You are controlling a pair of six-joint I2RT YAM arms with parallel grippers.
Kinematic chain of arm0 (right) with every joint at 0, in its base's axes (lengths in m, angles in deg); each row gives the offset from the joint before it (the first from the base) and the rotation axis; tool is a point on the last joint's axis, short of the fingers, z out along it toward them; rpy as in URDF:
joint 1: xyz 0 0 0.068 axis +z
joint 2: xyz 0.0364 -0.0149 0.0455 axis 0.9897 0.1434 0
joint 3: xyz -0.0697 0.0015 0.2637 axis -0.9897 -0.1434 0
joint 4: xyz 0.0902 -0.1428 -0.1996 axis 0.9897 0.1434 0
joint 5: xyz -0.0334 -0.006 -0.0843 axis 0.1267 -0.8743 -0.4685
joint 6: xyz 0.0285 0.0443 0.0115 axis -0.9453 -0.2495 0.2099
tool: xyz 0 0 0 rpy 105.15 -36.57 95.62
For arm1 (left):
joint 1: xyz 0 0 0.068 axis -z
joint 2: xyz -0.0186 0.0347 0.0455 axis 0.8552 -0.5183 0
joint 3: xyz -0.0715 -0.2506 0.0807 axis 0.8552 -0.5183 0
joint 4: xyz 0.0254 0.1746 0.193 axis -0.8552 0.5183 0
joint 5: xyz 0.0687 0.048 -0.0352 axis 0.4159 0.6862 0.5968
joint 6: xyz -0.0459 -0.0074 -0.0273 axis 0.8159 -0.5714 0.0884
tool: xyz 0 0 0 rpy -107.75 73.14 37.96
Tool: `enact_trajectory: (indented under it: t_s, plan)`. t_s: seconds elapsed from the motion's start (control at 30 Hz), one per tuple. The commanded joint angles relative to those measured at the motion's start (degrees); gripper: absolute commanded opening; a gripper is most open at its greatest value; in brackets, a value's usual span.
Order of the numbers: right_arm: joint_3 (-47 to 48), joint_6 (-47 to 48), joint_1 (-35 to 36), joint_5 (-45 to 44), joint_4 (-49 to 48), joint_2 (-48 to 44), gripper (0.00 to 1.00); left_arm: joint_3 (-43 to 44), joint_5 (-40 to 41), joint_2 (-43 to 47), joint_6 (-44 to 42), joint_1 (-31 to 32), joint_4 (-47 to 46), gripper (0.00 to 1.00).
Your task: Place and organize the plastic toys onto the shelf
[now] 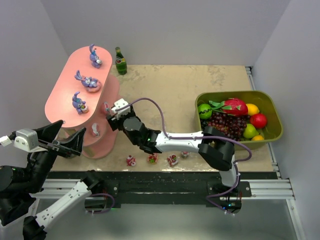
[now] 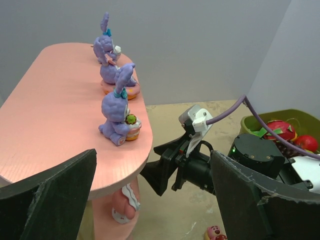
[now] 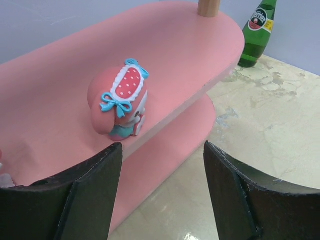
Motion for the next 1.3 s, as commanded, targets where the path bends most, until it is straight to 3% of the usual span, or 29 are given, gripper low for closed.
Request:
enact_trajectory:
  t_s: [0.0, 1.27]
  plan:
    - [-1.4, -0.2, -0.2, -2.1, -2.0, -4.5, 0.68, 1.3, 0.6, -0.1, 0.8, -0.2, -0.2, 1.0]
    - [6.6, -0.2, -0.5, 3.2, 0.1, 0.1, 0.64, 1.7, 1.0, 0.3, 0.9, -0.2, 0.3, 1.0]
